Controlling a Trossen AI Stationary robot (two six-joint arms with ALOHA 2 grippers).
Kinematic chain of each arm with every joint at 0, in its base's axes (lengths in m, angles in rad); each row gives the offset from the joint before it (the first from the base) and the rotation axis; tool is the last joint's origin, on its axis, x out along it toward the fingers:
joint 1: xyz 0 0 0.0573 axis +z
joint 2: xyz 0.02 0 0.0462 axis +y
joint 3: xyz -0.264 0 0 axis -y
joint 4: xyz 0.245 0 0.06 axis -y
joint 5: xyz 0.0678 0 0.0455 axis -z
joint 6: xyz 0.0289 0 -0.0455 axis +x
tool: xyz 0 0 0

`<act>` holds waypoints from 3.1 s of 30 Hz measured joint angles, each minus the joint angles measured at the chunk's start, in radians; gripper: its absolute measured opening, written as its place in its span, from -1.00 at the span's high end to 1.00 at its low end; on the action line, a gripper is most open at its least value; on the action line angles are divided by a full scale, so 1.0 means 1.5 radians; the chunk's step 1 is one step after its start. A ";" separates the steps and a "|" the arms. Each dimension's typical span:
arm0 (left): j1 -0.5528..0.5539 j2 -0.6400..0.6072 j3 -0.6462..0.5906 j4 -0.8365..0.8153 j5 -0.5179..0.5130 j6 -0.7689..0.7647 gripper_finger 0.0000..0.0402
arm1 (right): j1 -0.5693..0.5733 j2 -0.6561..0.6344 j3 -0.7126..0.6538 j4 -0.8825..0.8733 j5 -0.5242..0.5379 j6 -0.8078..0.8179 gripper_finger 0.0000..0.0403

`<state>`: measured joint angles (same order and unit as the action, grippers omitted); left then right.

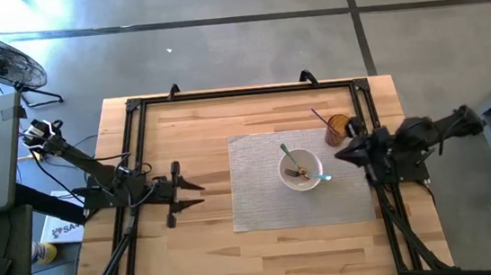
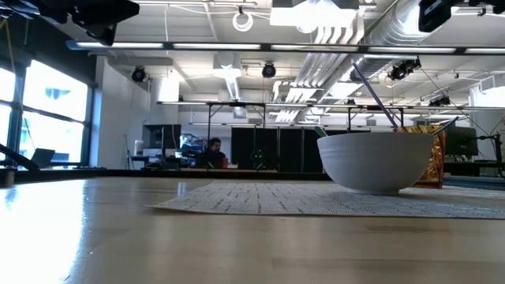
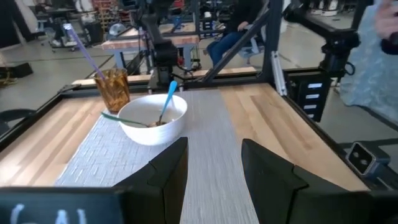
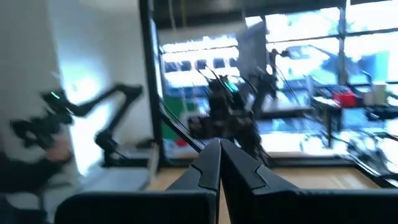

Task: Pick & Place Utensil
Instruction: Return to Home Position

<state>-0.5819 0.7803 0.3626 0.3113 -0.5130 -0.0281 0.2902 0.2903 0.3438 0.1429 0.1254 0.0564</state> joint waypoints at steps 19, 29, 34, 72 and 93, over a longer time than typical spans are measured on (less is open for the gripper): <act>0.000 0.002 0.000 0.019 0.006 0.010 0.27 | -0.103 -0.181 -0.223 -0.010 -0.034 0.064 1.00; 0.012 0.006 0.000 0.020 0.081 0.022 0.27 | -0.103 -0.178 -0.223 -0.010 0.010 0.064 1.00; 0.104 0.006 0.000 0.012 0.157 0.031 0.29 | -0.103 -0.177 -0.223 -0.026 0.016 0.062 1.00; 0.401 -0.507 -0.223 -0.202 0.351 -0.031 1.00 | -0.103 -0.176 -0.223 -0.030 0.015 0.061 0.96; 0.401 -0.516 -0.225 -0.203 0.281 -0.002 1.00 | -0.103 -0.176 -0.223 -0.033 0.016 0.061 0.97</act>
<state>0.0196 0.0067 0.0257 0.0063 -0.0917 -0.0307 0.1364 0.0265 0.0090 0.0933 0.1499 0.1486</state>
